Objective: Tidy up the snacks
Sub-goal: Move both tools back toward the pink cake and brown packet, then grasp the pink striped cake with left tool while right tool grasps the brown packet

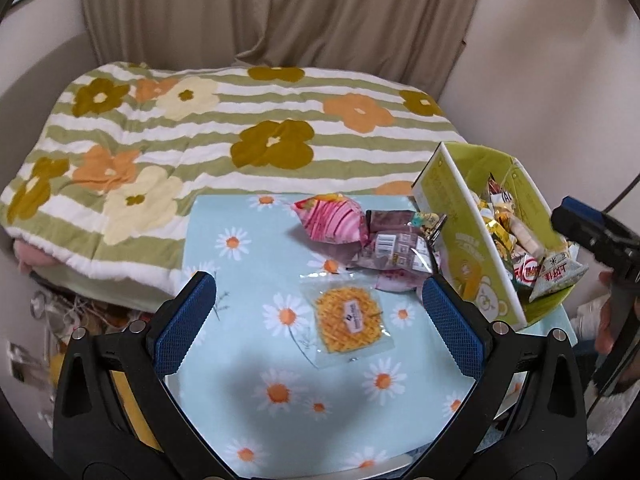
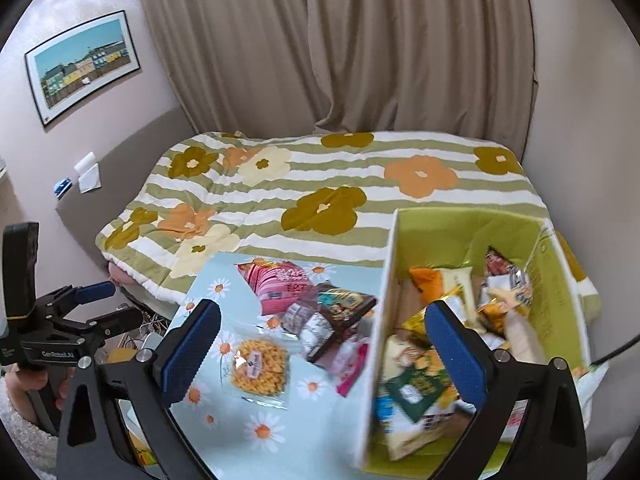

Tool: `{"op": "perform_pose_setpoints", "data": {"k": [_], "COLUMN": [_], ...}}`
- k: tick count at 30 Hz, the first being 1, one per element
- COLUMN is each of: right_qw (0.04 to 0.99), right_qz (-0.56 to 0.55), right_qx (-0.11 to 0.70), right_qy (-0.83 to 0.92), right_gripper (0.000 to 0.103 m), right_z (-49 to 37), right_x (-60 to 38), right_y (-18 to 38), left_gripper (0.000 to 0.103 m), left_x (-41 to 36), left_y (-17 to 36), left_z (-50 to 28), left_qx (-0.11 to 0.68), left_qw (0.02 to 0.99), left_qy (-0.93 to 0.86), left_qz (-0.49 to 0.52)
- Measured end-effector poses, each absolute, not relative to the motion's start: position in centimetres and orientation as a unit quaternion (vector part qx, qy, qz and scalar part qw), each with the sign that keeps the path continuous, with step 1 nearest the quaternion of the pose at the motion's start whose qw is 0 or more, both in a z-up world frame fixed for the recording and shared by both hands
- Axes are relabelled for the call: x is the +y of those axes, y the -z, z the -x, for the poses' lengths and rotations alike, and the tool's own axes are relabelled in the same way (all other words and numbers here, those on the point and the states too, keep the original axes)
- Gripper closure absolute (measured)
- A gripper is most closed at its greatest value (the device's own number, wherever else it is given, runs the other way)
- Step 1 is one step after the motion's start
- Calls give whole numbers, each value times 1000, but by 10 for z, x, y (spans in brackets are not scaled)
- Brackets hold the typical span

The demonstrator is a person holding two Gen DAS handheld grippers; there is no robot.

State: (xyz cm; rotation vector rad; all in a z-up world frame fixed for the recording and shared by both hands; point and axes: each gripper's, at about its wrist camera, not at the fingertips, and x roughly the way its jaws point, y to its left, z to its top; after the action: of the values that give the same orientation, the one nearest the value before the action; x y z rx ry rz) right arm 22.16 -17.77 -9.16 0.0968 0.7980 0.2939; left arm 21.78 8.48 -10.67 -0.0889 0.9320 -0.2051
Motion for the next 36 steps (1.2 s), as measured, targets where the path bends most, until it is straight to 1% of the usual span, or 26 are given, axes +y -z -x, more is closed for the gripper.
{"op": "perform_pose_setpoints", "data": {"k": [7,12,20,28,36], "right_qw": [908,907,910,915,918], "right_qz": [-83,-80,-42,-1,9], "right_qx": [402,413,411,394,383], "right_qy": [-83,-27,24,85,105], "right_gripper": [1,1,1,1,1], "right_z": [-221,-219,-233,-258,-272], "right_x": [-132,-106,-76,-67,-72], "right_y": [118,147,196,238,246], "left_gripper": [1,1,1,1,1], "left_x": [96,90,61,42,32], "left_y": [117,137,199,245,272], "left_z": [-264,-310,-369,-400,-414], "left_qx": [468,494,549,573,586], "left_qw": [868,841,795,776,768], "left_qy": [166,222,258,262,258], "left_qz": [21,21,23,22,13]}}
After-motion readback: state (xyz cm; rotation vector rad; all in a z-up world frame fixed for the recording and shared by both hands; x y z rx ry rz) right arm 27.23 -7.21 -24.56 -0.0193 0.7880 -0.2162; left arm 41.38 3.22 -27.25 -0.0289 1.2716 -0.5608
